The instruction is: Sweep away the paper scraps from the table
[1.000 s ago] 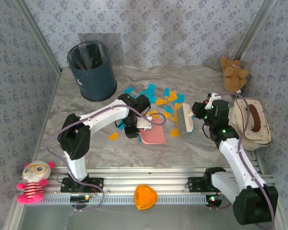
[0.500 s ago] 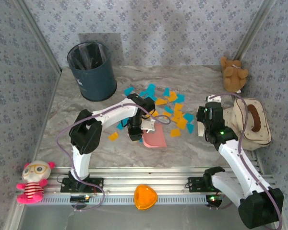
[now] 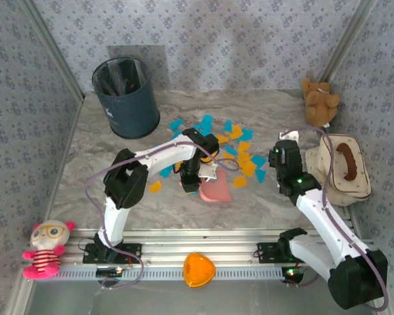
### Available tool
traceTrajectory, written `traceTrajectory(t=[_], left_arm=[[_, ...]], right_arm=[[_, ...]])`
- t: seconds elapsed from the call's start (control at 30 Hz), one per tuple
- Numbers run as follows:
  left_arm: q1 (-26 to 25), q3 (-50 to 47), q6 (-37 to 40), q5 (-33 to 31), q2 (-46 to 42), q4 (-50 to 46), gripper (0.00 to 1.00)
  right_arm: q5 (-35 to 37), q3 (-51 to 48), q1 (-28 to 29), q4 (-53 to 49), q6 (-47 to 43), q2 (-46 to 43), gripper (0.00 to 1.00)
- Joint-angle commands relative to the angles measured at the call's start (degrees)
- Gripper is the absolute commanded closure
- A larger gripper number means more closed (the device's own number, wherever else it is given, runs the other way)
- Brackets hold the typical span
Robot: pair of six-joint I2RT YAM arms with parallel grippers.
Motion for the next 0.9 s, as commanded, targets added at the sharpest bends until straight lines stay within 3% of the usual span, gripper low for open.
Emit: traceTrajectory(t=[0.0, 0.57, 0.87], left_arm=[[-0.53, 1.89, -0.77, -0.71, 1.39, -2.99, 1.0], [-0.64, 4.37, -2.19, -0.73, 4.52, -4.12, 1.0], [-0.63, 5.57, -4.19, -3.72, 5.71, -2.23, 1.0]], right_arm=[[-0.38, -0.4, 1.75, 3.21, -2.69, 1.04, 1.0], [-7.1, 0.83, 9.01, 3.57, 0.65, 7.05, 1.0], [-9.39, 0.96, 12.57, 3.83, 4.41, 7.85, 1.0]])
